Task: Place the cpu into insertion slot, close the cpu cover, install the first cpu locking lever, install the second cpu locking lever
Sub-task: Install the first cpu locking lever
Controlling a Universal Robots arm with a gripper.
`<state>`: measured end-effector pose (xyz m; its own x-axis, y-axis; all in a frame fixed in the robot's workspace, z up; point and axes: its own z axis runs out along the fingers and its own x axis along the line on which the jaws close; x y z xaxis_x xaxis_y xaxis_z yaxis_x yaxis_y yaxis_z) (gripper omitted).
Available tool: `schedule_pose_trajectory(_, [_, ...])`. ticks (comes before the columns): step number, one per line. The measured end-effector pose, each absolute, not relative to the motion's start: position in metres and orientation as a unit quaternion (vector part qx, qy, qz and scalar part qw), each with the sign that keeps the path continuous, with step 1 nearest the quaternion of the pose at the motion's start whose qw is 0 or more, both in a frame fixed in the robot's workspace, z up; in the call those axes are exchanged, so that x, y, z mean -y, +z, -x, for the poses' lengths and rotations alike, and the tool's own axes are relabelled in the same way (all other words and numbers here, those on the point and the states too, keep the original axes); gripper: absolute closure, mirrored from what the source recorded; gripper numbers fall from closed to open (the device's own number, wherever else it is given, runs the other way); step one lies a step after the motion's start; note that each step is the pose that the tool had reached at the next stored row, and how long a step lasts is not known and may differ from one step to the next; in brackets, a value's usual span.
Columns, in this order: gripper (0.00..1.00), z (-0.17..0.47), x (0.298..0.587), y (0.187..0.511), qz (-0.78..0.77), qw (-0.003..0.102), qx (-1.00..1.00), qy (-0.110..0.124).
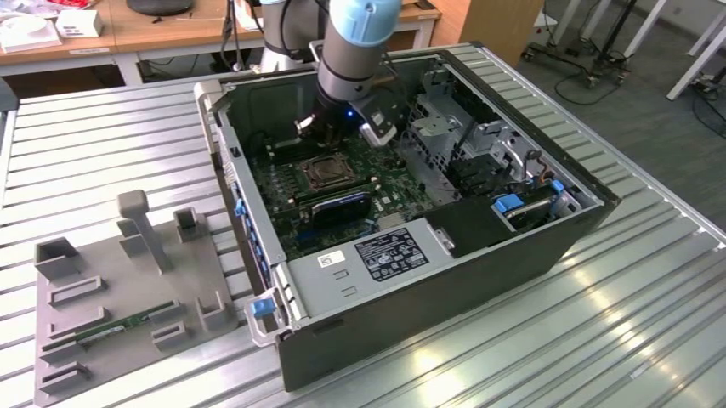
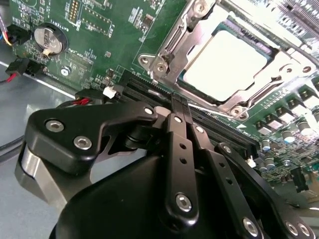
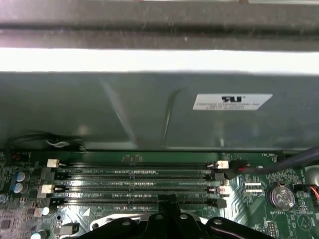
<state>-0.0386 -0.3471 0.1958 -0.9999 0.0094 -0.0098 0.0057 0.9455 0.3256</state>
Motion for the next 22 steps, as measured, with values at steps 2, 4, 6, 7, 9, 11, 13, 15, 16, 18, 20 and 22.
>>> schedule_pose_trajectory(2, [0.89,0.0386,0.3451,0.1957,-0.004,0.006,-0.986,0.165])
schedule_pose_trajectory(4, [0.89,0.0386,0.3427,0.1958,-0.004,0.006,-0.986,0.165])
schedule_pose_trajectory(6, [0.89,0.0385,0.3420,0.1958,-0.004,0.006,-0.986,0.165])
schedule_pose_trajectory(7, [0.89,0.0385,0.3420,0.1958,-0.004,0.006,-0.986,0.165])
schedule_pose_trajectory(9, [0.89,0.0383,0.3419,0.1958,-0.004,0.006,-0.986,0.165])
schedule_pose_trajectory(11, [0.89,0.0377,0.3419,0.1958,-0.004,0.006,-0.986,0.165])
schedule_pose_trajectory(13, [0.89,0.0365,0.3418,0.1957,-0.004,0.006,-0.986,0.164])
schedule_pose_trajectory(15, [0.89,0.0350,0.3419,0.1958,-0.004,0.006,-0.987,0.163])
schedule_pose_trajectory(16, [0.89,0.0343,0.3419,0.1958,-0.004,0.006,-0.987,0.163])
schedule_pose_trajectory(18, [0.89,0.0338,0.3419,0.1958,-0.004,0.006,-0.987,0.162])
schedule_pose_trajectory(20, [0.89,0.0336,0.3419,0.1958,-0.004,0.006,-0.987,0.161])
schedule_pose_trajectory(22, [0.89,0.0333,0.3419,0.1958,-0.004,0.006,-0.987,0.160])
